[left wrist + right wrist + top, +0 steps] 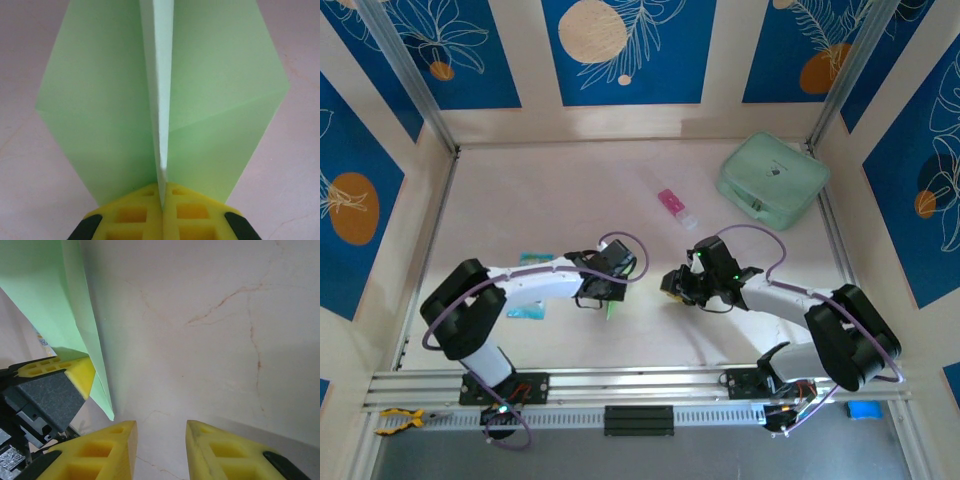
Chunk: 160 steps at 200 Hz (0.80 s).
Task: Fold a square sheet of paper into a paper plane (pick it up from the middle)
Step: Move a paper plane to the center of the table.
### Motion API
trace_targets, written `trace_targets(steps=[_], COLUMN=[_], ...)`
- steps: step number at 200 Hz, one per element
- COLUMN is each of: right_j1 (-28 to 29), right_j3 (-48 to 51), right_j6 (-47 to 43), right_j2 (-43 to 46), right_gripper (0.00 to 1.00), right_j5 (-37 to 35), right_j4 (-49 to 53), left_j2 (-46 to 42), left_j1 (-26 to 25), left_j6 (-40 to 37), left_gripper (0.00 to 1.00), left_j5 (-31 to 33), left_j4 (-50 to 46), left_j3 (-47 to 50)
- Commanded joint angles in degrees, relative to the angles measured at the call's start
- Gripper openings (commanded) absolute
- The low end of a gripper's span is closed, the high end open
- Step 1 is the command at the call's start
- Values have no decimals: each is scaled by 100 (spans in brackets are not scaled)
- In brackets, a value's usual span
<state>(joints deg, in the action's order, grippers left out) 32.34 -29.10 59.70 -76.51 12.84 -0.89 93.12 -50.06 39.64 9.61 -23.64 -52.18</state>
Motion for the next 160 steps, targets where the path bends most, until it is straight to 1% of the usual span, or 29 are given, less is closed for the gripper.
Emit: trace_targets(steps=[1,77,116,160], right_j1=[41,81,81,72], right_j3=[50,37,37,36], right_j6=[75,100,93,72], right_j2=[-94,-127,-133,-145], right_gripper=[32,33,33,33], right_j5=[87,52,52,76], right_j4=[-53,-73,-89,-108], left_j2=[100,301,345,441], left_j1=[-14,-13,-13,-18], left_j6=[129,158,163,158], left_gripper=[7,11,16,19], left_j5=[64,33,84,138], left_j4=[-176,-197,-229,-307], left_j3=[-148,-249,-266,-362])
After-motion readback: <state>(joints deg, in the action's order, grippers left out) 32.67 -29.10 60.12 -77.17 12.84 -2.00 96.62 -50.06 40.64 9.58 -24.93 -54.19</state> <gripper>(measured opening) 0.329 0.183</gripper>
